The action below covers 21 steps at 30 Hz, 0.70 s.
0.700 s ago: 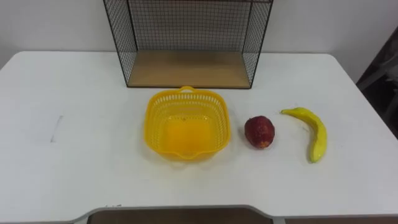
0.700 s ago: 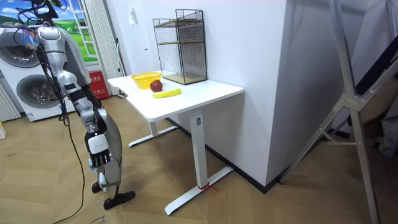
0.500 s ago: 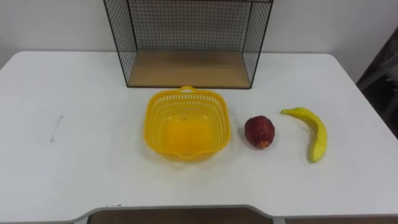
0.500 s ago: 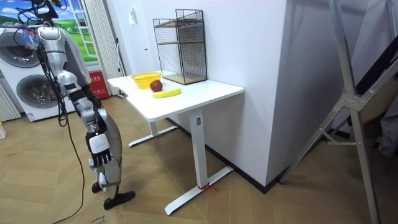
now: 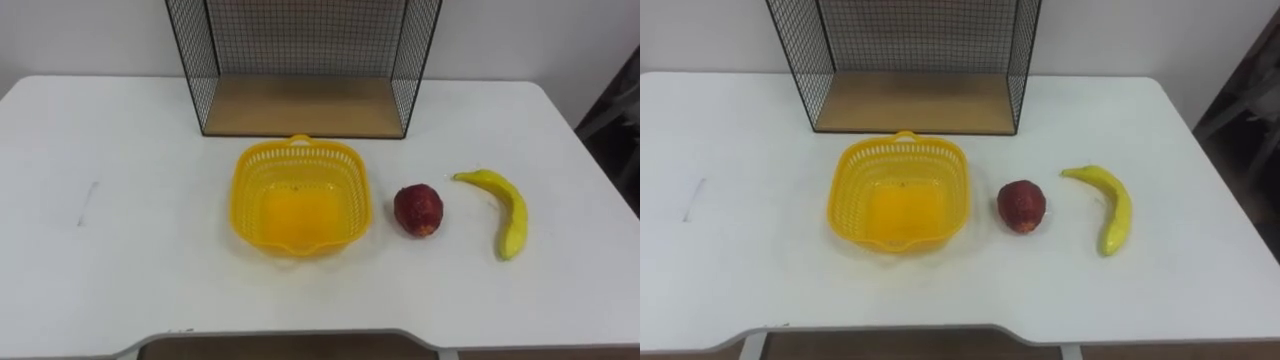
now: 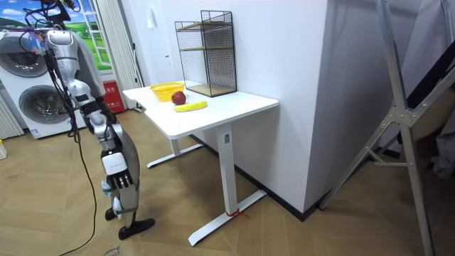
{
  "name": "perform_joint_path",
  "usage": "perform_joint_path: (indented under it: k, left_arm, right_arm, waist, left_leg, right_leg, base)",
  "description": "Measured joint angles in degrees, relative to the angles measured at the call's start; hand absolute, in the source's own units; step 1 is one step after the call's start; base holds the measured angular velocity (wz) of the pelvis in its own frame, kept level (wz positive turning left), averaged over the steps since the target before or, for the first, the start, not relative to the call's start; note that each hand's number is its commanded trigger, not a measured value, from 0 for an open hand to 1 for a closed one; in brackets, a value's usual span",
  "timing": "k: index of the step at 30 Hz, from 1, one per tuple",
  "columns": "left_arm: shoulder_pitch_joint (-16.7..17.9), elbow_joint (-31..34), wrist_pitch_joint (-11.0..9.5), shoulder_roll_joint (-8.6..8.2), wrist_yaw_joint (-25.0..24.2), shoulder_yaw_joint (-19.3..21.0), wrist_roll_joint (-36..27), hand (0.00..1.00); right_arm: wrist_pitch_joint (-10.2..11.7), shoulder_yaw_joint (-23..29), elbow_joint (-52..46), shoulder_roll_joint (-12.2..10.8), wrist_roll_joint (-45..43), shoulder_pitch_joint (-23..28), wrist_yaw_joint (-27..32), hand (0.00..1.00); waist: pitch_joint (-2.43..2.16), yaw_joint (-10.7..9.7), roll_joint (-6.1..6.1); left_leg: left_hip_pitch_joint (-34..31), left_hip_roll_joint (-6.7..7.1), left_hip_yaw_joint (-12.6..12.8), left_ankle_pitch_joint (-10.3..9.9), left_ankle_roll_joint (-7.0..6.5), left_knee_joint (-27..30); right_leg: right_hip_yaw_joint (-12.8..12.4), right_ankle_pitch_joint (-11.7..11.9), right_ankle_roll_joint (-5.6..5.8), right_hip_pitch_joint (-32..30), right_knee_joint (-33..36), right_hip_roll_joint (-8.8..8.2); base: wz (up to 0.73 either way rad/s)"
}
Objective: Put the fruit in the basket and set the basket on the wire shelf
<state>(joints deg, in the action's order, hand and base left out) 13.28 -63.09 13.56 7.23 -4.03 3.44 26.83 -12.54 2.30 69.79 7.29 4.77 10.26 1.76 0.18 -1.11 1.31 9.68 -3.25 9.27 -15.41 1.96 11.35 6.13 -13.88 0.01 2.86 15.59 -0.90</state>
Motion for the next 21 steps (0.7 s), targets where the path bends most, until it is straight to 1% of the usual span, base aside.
perform_joint_path:
  k: [2,3,4,5,6,8,9,11,12,13,14,15,16,17,18,19,20,21]
  left_arm:
    - [0.3,-0.2,-0.2,0.03,0.1,0.0,-0.3,0.0]
    - [0.3,-0.3,-0.3,0.04,0.1,0.0,-0.4,0.0]
    - [0.2,-1.0,-0.8,-0.03,0.3,0.4,-0.3,0.0]
    - [0.3,-1.3,-1.4,-0.24,1.0,1.1,-0.3,0.0]
    - [0.4,-1.3,-1.6,-0.35,1.2,1.6,-0.3,0.0]
    - [1.3,-1.0,-2.6,-0.53,1.3,4.6,-0.4,0.0]
    - [1.5,-0.9,-3.0,-0.47,1.4,5.2,-0.4,0.0]
    - [1.5,-1.0,-4.3,-0.19,2.4,7.6,-0.4,0.0]
    - [1.5,-1.0,-4.5,-0.05,2.5,8.3,-0.4,0.0]
    - [1.6,-0.8,-5.0,0.13,3.1,10.0,-0.4,0.0]
    - [2.4,0.3,-5.4,0.2,3.6,11.4,-0.4,0.0]
    - [2.9,1.0,-5.4,0.24,3.8,12.2,-0.4,0.0]
    - [3.6,1.8,-5.5,0.43,4.5,13.1,-0.4,0.0]
    - [4.3,2.9,-5.4,0.44,5.3,13.7,-0.3,0.0]
    - [4.7,3.4,-5.4,0.44,5.8,13.8,-0.3,0.0]
    - [5.4,4.2,-5.5,0.46,6.4,13.9,-0.3,0.0]
    - [5.1,4.4,-5.7,0.55,6.5,14.4,-0.3,0.0]
    - [5.0,4.8,-5.7,0.59,6.5,14.4,-0.2,0.0]
  right_arm:
    - [0.1,1.5,0.0,0.0,8.9,1.1,1.9,0.0]
    - [0.1,1.8,0.0,-0.1,11.7,1.7,2.5,0.0]
    - [0.2,3.3,0.0,-0.2,18.1,2.6,3.5,0.0]
    - [0.4,6.0,0.0,-0.4,24.6,2.9,4.7,0.0]
    - [0.7,7.7,0.0,-0.4,28.0,2.8,5.1,0.0]
    - [3.2,14.5,-1.2,-0.4,41.4,2.8,6.4,0.0]
    - [3.8,16.0,-1.6,-0.4,44.4,2.7,7.1,0.0]
    - [5.8,21.0,-3.9,-0.3,53.3,2.1,10.1,0.0]
    - [6.2,22.3,-4.2,-0.2,55.1,2.0,10.8,0.0]
    - [6.8,25.0,-5.7,-0.2,58.4,1.8,12.4,0.0]
    - [6.9,28.0,-7.5,-0.1,60.5,1.6,14.3,0.0]
    - [7.0,29.6,-8.6,-0.1,61.1,1.6,15.1,0.0]
    - [7.5,32.5,-11.3,0.0,62.0,1.4,17.3,0.0]
    - [8.5,35.1,-14.5,0.1,62.5,1.3,19.6,0.0]
    - [9.1,36.3,-16.0,0.2,62.4,1.0,20.7,0.0]
    - [10.4,38.2,-19.2,0.3,62.2,0.3,23.2,0.0]
    - [11.5,39.1,-22.6,0.5,61.6,0.0,25.6,0.0]
    - [11.7,39.6,-24.6,0.5,60.9,-0.2,26.8,0.0]
  waist:
    - [0.25,-0.6,0.11]
    - [0.25,-0.6,0.12]
    - [0.25,-0.8,0.16]
    - [0.37,-1.1,0.26]
    - [0.41,-1.3,0.42]
    - [0.49,-2.8,0.38]
    - [0.48,-3.2,0.41]
    - [0.42,-4.0,0.6]
    - [0.36,-4.1,0.68]
    - [0.19,-4.4,0.89]
    - [-0.22,-5.0,1.31]
    - [-0.31,-5.1,1.26]
    - [-0.31,-5.2,1.44]
    - [-0.34,-6.0,1.53]
    - [-0.42,-6.4,1.63]
    - [-0.43,-6.7,1.78]
    - [-0.37,-6.8,1.82]
    - [-0.5,-7.1,2.02]
  left_leg:
    - [0.0,-0.01,0.0,0.0,0.0,0.0]
    - [0.0,-0.02,0.0,0.0,0.0,0.0]
    - [0.2,-0.01,0.0,0.0,0.0,0.0]
    - [0.5,-0.01,0.1,0.0,0.0,0.0]
    - [0.5,-0.02,0.2,0.0,0.0,0.0]
    - [0.9,-0.06,1.2,0.0,0.0,0.0]
    - [0.9,-0.06,1.4,0.0,0.0,0.0]
    - [0.8,0.0,1.7,0.0,0.0,0.0]
    - [0.8,0.02,1.7,0.0,0.0,0.0]
    - [0.6,0.08,1.7,0.0,0.0,0.0]
    - [0.5,0.12,1.6,0.0,0.0,0.0]
    - [0.4,0.13,1.7,0.0,0.0,0.0]
    - [0.4,0.12,1.6,0.0,0.0,0.0]
    - [0.3,0.15,1.5,0.0,0.0,0.0]
    - [0.2,0.18,1.6,0.0,0.0,0.0]
    - [0.1,0.2,1.6,0.0,0.0,0.0]
    - [-0.2,0.2,1.7,0.0,0.0,0.0]
    - [-0.4,0.2,1.7,0.0,0.0,0.0]
  right_leg:
    - [0.0,0.0,-0.01,0.0,-0.1,0.02]
    - [0.0,0.0,-0.01,0.0,-0.1,0.03]
    - [0.0,0.0,-0.01,0.1,0.0,0.03]
    - [-0.4,0.0,-0.01,0.0,0.1,0.12]
    - [-0.8,0.0,-0.02,0.0,0.1,0.21]
    - [-1.5,0.0,-0.03,0.1,0.1,0.33]
    - [-1.6,0.0,-0.03,0.1,0.1,0.33]
    - [-2.2,0.1,0.06,-0.1,0.1,0.38]
    - [-2.1,0.1,0.07,-0.1,0.0,0.35]
    - [-2.0,0.0,0.13,-0.2,-0.1,0.25]
    - [-2.0,0.0,0.17,-0.5,0.1,0.22]
    - [-2.0,0.1,0.15,-0.8,0.1,0.21]
    - [-2.0,0.2,0.1,-0.9,0.2,0.23]
    - [-2.0,0.2,0.1,-0.9,0.3,0.23]
    - [-2.1,0.2,0.1,-0.9,0.3,0.23]
    - [-2.1,0.2,0.12,-0.9,0.3,0.24]
    - [-2.2,0.3,0.15,-1.2,0.2,0.26]
    - [-2.2,0.3,0.15,-1.4,0.3,0.25]
  base:
    - [-0.02]
    - [0.0]
    - [-0.06]
    - [-0.13]
    - [-0.21]
    - [-0.17]
    - [-0.1]
    - [-0.07]
    - [0.0]
    - [0.04]
    - [0.0]
    - [-0.07]
    - [-0.1]
    - [-0.06]
    - [0.0]
    - [0.0]
    - [0.0]
    - [0.0]
